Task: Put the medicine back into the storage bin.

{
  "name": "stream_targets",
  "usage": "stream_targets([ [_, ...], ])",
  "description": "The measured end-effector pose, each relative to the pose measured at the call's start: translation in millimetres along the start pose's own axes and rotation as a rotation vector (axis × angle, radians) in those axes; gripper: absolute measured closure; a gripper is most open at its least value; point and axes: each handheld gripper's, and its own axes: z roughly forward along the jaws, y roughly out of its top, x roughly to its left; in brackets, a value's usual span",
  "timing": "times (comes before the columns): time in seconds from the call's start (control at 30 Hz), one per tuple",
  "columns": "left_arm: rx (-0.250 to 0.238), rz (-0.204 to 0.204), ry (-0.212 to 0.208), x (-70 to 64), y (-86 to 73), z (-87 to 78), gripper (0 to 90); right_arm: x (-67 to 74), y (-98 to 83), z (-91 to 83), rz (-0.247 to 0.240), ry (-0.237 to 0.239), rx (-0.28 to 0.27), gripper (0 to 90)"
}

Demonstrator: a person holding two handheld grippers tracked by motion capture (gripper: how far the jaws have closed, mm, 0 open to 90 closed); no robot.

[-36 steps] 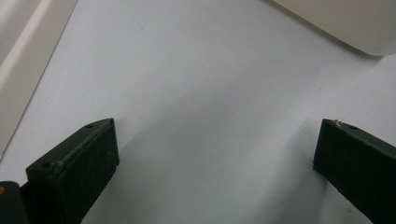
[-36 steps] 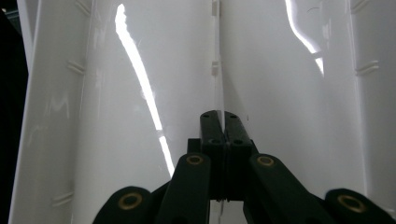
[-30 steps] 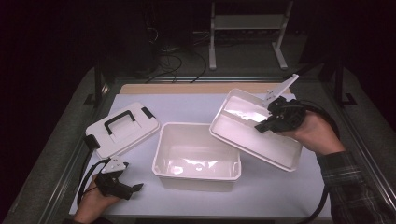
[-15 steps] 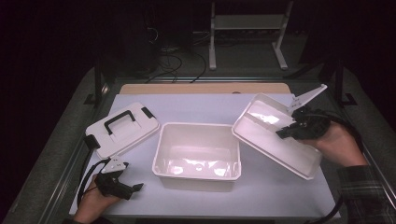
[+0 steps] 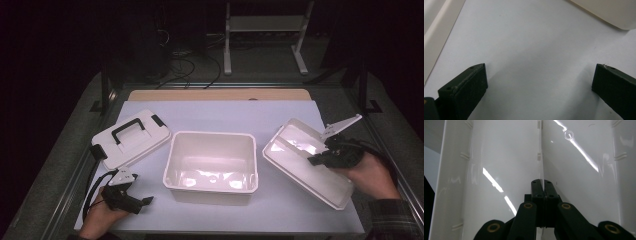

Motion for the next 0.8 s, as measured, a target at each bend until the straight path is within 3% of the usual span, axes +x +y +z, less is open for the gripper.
stream_targets([
  [0.57, 0.001, 0.001, 0.0, 0.1, 0.0, -0.1, 0.0, 8.1, -33.4, 58.6, 0.034, 0.038, 0.05, 89.2],
  [0.8, -0.001, 0.0, 0.0, -0.1, -0.1, 0.1, 0.0, 8.9, -38.4, 74.0, 0.029, 0.021, 0.072, 89.1],
])
